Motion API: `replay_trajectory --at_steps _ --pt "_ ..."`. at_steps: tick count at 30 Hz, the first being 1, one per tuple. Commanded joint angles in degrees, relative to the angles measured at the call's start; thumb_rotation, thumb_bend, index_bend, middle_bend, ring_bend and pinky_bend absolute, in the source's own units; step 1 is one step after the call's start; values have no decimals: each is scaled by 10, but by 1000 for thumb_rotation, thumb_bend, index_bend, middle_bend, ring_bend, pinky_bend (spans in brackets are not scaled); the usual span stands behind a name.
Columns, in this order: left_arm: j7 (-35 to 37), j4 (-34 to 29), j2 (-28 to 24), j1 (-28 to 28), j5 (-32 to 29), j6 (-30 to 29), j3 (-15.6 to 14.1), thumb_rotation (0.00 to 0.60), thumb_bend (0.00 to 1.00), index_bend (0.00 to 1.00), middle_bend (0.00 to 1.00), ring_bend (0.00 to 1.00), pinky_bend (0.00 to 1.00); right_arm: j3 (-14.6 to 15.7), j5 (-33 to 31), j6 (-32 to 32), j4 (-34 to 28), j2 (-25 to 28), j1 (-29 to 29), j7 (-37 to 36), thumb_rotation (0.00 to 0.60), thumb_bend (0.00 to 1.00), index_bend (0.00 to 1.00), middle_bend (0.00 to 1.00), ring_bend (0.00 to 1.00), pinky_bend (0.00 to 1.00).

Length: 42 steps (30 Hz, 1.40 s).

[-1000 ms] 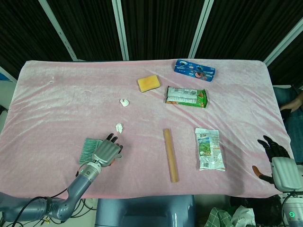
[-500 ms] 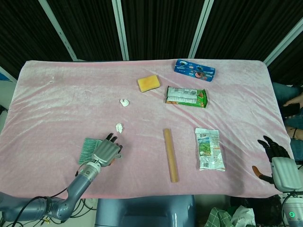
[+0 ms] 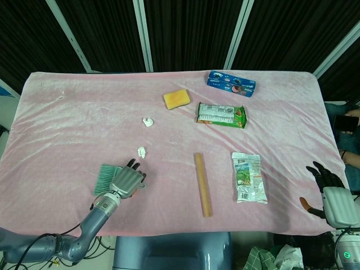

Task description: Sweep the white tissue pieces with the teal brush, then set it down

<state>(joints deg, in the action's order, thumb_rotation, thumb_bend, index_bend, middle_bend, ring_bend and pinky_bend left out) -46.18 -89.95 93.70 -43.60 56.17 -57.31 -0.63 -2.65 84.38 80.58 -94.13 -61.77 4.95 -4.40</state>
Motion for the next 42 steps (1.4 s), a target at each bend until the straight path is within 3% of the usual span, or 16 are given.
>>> replay_trajectory --at_steps 1,11,17,22,31,42 --pt "2 2 1 0 1 1 0 600 369 477 526 173 115 0 -1 0 -1 0 0 0 600 194 163 65 123 167" --pt "27 0 -5 6 15 -6 3 600 373 480 527 176 122 0 0 0 0 1 0 0 600 194 163 65 123 167" --pt "79 -13 -27 17 51 -19 12 600 373 485 526 176 121 1 0 -1 -1 1 0 -1 600 195 163 65 123 166" --pt "169 -16 -49 32 106 -34 21 600 373 490 528 176 122 1 -1 -1 -2 1 0 0 600 194 163 65 123 166" --pt "392 21 -79 69 211 -79 31 600 373 494 531 176 122 0 -3 -1 -2 0 -1 4 600 195 163 65 123 166" --pt "616 84 -88 95 261 -128 57 600 373 515 544 176 142 0 -6 -1 -3 -1 -2 7 600 194 163 65 123 166"
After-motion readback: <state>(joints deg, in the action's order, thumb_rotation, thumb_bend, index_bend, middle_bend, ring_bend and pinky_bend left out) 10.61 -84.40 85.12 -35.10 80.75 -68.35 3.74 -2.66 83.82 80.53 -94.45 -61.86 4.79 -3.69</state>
